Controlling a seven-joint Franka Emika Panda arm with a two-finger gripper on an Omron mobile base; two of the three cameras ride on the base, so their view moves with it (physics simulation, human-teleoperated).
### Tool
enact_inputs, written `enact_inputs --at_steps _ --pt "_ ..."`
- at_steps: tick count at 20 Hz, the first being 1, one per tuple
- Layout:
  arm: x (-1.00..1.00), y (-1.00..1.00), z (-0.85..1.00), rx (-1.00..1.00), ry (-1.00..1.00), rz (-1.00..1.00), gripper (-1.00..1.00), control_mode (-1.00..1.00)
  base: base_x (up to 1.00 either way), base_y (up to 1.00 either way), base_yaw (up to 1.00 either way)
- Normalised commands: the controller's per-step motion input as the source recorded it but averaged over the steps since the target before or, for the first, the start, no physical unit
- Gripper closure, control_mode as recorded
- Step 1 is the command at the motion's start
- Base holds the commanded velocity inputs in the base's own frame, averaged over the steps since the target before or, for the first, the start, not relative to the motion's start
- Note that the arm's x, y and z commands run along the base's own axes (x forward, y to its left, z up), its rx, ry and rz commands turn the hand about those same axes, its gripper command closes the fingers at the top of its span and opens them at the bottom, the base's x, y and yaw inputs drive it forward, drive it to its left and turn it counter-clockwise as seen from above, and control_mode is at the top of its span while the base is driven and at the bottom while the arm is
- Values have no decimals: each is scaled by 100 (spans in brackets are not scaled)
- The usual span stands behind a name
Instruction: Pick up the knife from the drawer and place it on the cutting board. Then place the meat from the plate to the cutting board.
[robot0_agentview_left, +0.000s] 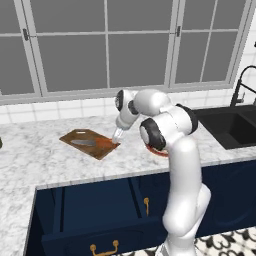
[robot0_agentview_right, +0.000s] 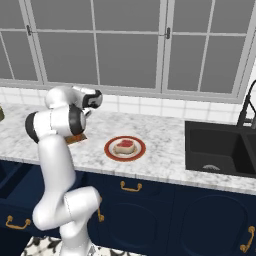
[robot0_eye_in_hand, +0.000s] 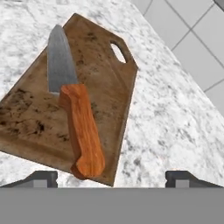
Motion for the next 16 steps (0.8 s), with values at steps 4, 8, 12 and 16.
enact_inputs --at_steps 4,8,12,16 --pt "-71 -91 48 -5 0 6 -100 -100 0 0 0" --pt "-99 -100 36 -11 -1 27 -100 -100 0 0 0" --pt "-94 -100 28 -9 -6 45 -100 -100 0 0 0" --pt "-18 -93 62 -10 -3 32 -100 -100 0 0 0"
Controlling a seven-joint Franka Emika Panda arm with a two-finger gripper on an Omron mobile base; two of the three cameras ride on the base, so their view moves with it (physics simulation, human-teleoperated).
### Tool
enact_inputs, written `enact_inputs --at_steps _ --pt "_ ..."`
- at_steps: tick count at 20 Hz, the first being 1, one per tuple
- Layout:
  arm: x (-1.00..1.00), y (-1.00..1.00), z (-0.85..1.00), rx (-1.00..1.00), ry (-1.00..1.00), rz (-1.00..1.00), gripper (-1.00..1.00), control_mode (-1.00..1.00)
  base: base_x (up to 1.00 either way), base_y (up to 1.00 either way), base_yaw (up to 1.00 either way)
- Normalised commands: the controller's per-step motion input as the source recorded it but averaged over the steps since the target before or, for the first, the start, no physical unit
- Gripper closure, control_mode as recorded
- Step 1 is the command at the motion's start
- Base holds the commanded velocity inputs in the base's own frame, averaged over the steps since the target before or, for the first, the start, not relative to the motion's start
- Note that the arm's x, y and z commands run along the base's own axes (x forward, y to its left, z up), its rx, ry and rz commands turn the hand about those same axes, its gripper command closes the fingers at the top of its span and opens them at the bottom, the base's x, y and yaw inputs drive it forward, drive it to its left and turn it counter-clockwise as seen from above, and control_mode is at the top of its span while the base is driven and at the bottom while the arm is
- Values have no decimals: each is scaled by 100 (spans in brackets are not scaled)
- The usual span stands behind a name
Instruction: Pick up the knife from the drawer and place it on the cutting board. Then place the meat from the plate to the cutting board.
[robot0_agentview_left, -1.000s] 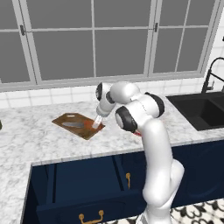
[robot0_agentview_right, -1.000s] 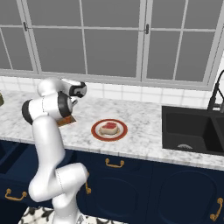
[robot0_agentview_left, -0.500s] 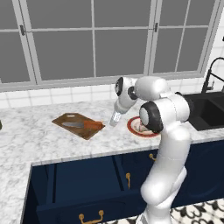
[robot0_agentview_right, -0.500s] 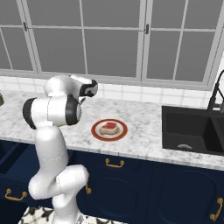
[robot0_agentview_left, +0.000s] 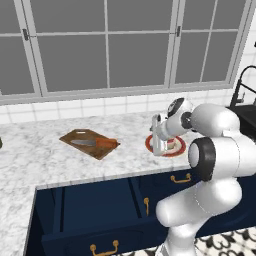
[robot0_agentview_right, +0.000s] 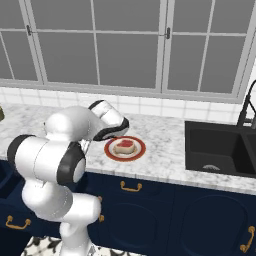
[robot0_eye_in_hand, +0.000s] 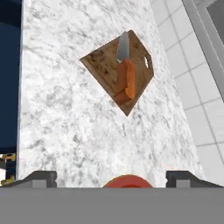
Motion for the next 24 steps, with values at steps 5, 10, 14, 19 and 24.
enact_inputs --at_steps 5,10,14,19,24 --pt "16 -79 98 -13 3 29 -100 -100 0 0 0" --pt "17 -67 94 -19 10 49 -100 -100 0 0 0" --pt "26 -64 89 -21 15 54 -100 -100 0 0 0" --pt "33 -56 100 -6 22 43 -100 -100 0 0 0" --pt "42 -50 71 37 39 28 -100 -100 0 0 0"
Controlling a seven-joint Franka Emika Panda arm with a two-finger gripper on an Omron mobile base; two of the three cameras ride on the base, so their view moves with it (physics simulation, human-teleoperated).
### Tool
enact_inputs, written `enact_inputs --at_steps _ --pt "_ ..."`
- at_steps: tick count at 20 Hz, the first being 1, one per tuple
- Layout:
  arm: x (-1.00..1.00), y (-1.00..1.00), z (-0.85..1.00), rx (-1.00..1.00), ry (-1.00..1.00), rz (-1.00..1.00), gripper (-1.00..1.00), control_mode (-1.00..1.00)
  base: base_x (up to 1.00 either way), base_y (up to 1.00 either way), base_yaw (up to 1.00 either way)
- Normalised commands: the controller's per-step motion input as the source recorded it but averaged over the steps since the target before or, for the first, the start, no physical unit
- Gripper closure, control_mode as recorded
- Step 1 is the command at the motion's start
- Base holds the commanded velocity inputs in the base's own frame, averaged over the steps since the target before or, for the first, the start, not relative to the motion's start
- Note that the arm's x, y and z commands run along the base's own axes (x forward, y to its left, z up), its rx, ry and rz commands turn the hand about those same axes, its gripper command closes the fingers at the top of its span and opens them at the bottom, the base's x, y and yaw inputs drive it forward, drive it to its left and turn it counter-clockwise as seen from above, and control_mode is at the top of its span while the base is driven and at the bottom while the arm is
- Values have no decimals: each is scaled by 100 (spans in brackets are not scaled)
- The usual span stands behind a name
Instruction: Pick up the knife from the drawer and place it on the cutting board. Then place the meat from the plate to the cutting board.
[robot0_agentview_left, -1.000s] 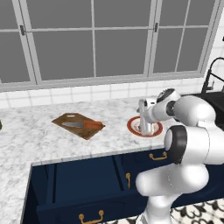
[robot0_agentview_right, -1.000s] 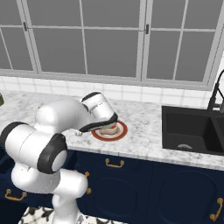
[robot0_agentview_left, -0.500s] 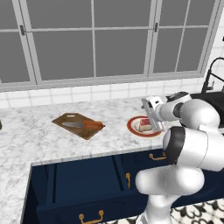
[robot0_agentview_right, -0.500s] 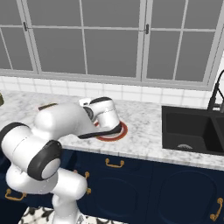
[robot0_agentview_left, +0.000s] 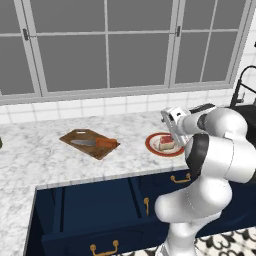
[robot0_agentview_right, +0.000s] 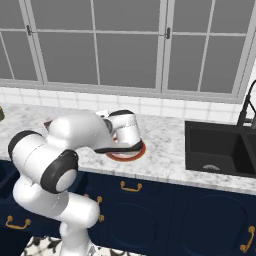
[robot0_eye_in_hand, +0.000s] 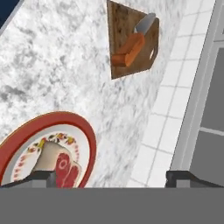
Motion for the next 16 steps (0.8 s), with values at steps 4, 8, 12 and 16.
enact_inputs --at_steps 4,8,12,16 --pt "36 -35 40 55 66 27 -100 -100 0 0 0" --pt "14 -15 36 29 69 50 -100 -100 0 0 0" --pt "29 -45 68 11 43 51 -100 -100 0 0 0" --pt "54 -60 92 15 27 45 -100 -100 0 0 0"
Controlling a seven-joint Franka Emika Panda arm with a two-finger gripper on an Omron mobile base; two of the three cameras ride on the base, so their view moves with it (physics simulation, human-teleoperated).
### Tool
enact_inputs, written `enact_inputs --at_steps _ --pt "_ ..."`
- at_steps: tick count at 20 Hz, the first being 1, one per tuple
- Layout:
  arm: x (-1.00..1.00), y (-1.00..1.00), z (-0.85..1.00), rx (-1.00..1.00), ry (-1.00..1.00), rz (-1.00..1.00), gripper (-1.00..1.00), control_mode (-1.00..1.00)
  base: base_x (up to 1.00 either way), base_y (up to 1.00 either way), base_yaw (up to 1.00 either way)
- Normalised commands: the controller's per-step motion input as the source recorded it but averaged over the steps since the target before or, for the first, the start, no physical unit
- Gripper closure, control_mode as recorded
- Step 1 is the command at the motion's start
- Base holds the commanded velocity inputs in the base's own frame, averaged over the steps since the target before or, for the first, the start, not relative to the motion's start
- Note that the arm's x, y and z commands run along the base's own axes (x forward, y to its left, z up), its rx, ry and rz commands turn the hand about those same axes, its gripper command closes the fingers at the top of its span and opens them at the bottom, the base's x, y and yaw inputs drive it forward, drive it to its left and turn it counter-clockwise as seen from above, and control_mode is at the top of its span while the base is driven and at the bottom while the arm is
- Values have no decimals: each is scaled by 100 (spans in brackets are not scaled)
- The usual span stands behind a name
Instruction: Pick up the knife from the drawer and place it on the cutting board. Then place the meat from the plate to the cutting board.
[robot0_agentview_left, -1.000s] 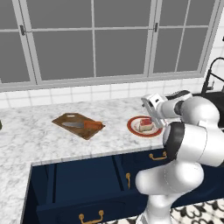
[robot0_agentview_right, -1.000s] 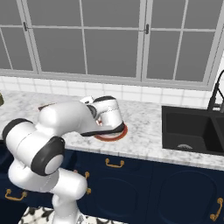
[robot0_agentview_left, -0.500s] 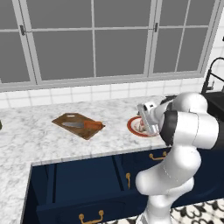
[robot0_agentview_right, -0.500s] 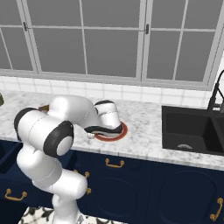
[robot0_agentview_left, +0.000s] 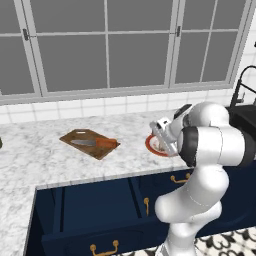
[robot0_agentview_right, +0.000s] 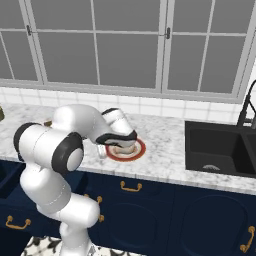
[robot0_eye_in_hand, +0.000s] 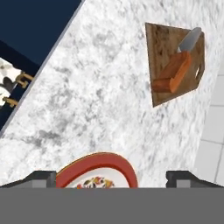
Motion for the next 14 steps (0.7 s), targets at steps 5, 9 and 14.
enact_inputs --at_steps 5,9,14 --pt "50 -74 82 28 31 32 -100 -100 0 0 0" --pt "16 -100 80 46 51 7 -100 -100 0 0 0" --pt "47 -90 48 40 48 13 -100 -100 0 0 0"
